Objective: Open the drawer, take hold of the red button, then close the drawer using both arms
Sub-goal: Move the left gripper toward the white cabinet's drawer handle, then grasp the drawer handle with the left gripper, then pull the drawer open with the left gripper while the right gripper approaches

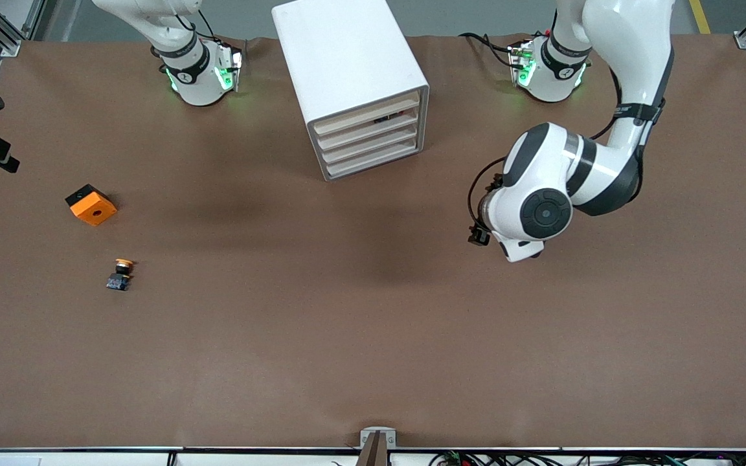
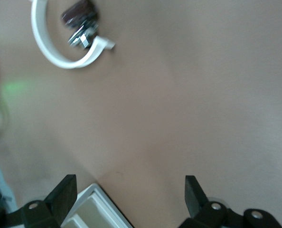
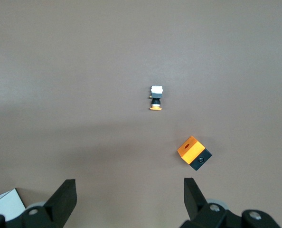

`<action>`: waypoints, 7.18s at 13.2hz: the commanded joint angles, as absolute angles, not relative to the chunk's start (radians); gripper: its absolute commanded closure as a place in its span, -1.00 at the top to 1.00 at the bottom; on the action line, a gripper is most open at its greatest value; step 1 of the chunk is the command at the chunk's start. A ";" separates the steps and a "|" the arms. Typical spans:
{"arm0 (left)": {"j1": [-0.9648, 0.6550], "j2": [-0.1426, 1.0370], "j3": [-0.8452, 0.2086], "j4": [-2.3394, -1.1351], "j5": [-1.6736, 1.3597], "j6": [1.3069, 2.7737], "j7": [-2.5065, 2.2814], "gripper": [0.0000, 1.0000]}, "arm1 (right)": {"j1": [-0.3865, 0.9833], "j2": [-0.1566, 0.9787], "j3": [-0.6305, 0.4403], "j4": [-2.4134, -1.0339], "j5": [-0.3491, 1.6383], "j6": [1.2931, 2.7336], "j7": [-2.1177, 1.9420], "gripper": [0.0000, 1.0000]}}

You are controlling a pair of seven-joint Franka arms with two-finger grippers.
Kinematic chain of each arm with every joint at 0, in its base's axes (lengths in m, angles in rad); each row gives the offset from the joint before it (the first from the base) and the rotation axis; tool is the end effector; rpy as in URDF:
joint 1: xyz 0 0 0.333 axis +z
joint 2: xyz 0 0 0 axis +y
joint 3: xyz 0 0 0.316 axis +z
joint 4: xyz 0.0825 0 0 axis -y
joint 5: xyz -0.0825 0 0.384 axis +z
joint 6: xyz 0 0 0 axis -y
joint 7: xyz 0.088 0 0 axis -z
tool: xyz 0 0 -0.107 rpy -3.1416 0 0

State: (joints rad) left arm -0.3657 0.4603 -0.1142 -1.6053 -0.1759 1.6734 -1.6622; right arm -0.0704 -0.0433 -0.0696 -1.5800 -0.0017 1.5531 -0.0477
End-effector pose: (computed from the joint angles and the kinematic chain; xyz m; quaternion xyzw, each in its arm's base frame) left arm 0.5570 -0.3003 0.3410 -0.7945 -0.5653 0.1888 0.1166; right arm 0.5341 -0.0764 0.6422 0.9989 -0.0461 0.0082 0.0001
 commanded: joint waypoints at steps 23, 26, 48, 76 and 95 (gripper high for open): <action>-0.431 0.761 -0.137 -1.569 -1.026 1.562 -1.873 1.00 | -0.132 0.118 -0.064 -1.549 -0.017 1.634 -0.060 1.00; -0.477 0.796 -0.138 -1.569 -1.069 1.560 -1.882 1.00 | -0.132 0.120 -0.064 -1.549 -0.017 1.634 -0.055 1.00; -0.535 0.824 -0.138 -1.572 -1.154 1.491 -2.019 -0.12 | -0.124 0.121 -0.057 -1.559 0.020 1.617 0.061 1.00; -0.546 0.841 -0.133 -1.568 -1.164 1.491 -2.040 -0.92 | 0.106 0.117 -0.055 -1.542 -0.015 1.580 0.601 1.00; -0.347 0.845 -0.123 -1.480 -0.993 1.427 -2.037 -0.72 | 0.307 0.143 -0.055 -1.542 -0.023 1.572 1.052 1.00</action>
